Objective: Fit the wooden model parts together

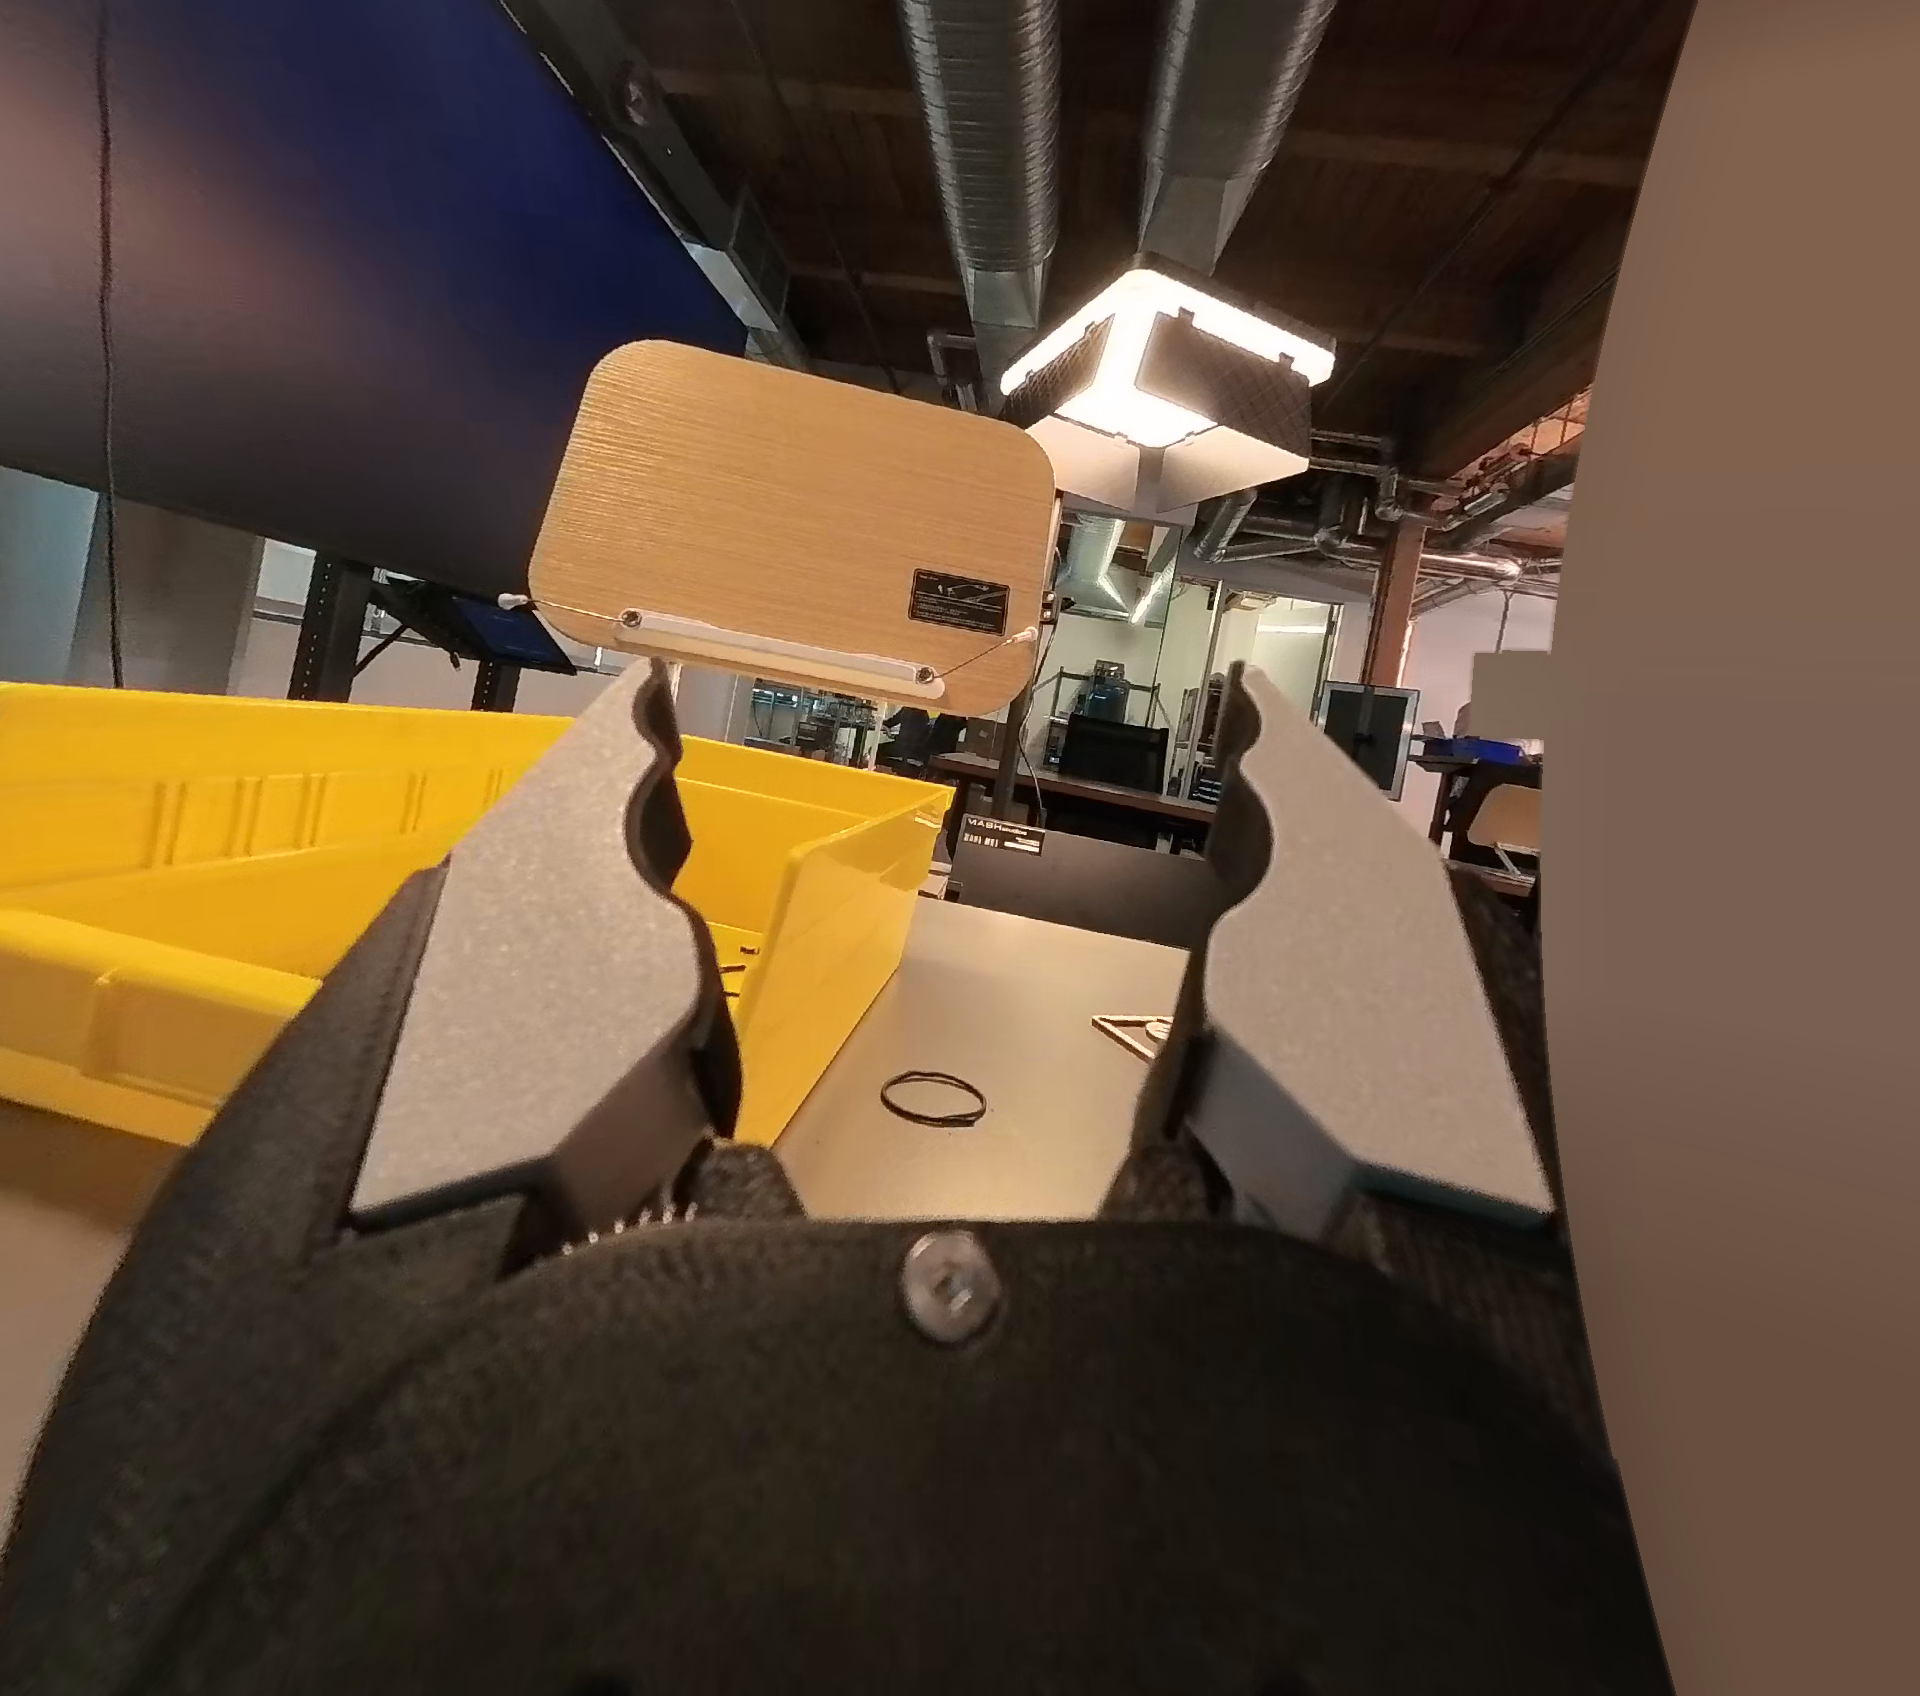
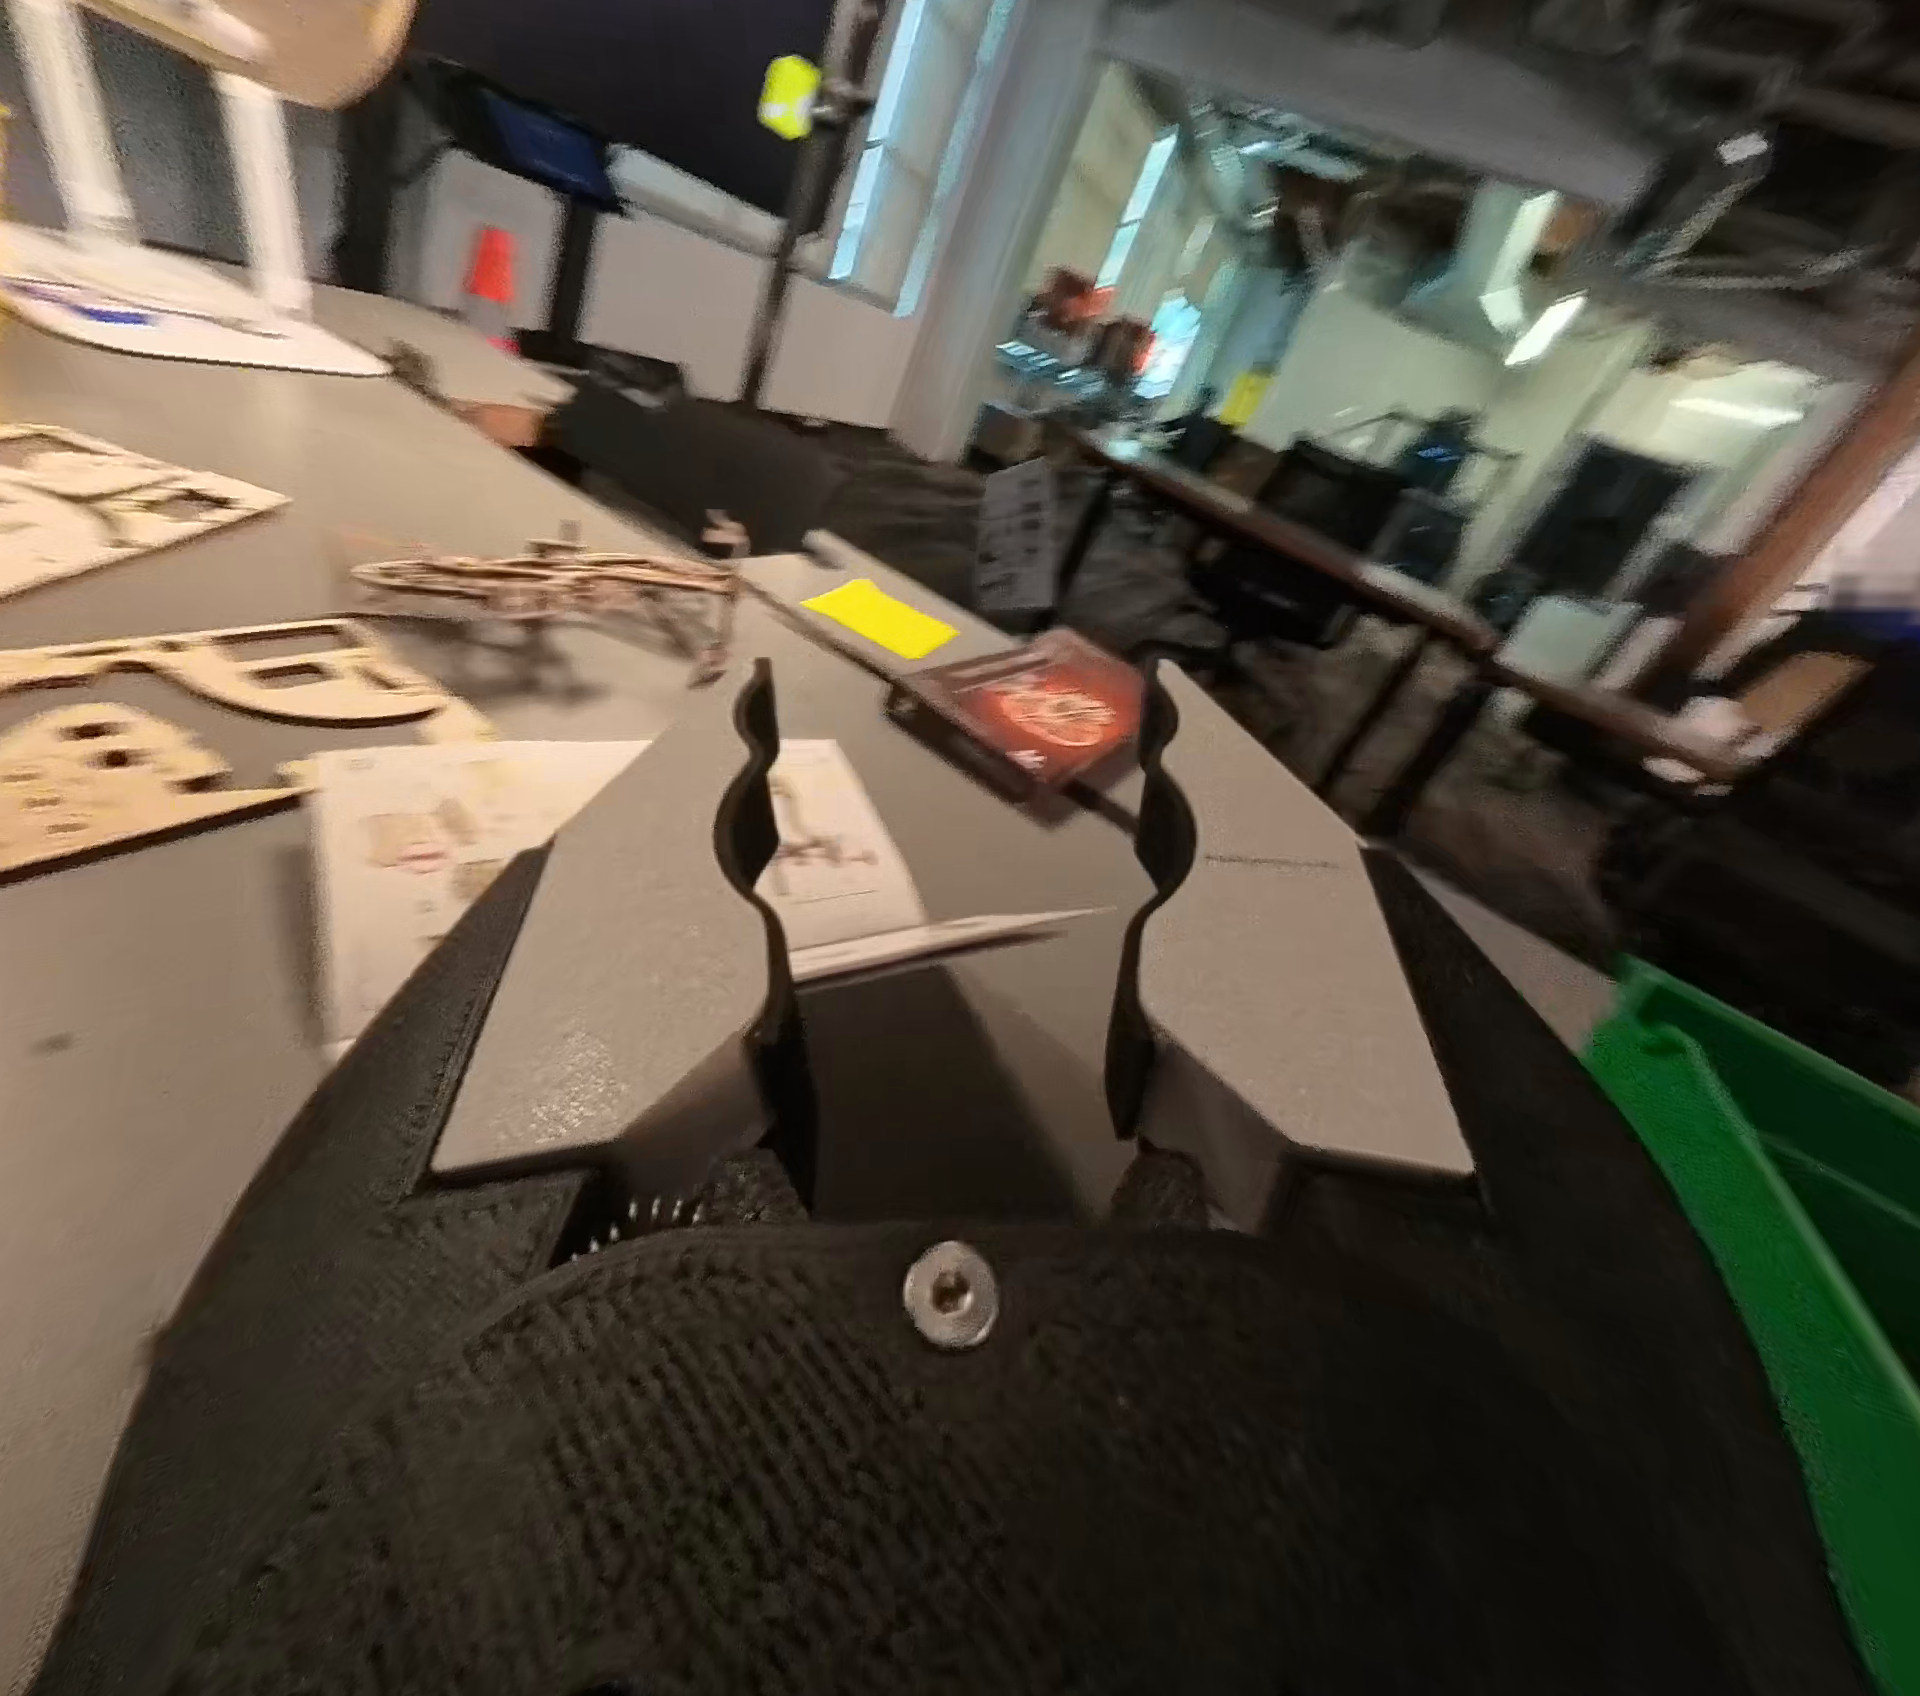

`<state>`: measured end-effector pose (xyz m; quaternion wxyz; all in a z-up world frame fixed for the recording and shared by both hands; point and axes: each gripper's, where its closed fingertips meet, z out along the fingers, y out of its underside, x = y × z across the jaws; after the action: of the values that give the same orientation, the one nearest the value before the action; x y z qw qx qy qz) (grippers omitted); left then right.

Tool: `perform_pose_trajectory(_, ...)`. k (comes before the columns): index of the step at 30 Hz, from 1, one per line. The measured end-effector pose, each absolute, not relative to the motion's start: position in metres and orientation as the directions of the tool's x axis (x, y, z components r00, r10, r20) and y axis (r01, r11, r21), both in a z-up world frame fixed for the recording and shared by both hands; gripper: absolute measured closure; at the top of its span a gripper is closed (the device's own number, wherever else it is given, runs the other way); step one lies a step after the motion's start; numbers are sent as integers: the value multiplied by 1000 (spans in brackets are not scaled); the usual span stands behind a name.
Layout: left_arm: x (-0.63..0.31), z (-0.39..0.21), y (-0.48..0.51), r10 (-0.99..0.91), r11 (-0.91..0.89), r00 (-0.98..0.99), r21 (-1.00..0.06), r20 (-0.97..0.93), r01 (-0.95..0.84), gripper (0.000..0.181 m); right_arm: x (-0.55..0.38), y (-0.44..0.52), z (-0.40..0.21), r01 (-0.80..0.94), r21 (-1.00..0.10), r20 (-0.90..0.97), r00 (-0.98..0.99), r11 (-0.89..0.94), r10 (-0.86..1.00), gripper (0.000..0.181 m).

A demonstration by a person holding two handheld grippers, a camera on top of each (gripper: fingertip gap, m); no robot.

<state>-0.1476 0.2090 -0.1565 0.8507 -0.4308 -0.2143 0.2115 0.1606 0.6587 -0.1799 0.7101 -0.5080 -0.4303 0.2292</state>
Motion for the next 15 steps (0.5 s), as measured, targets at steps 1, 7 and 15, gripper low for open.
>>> perform_pose_trajectory(1, -148, -157, 209, 543, 541, 819, -823, 185, -173, 80, 155, 650, -181, 120, -932, 358, 462, 344, 811, 113)
perform_pose_trajectory(7, -148, -158, 211, 541, 531, 820, -831, 184, -164, 81, 130, 607, -237, 439, -896, 136, 117, 71, 984, 115)
perform_pose_trajectory(15, -150, -159, 212, 545, 525, 817, -836, 186, -159, 82, 157, 612, -301, 670, -737, -31, 100, -91, 994, 117)
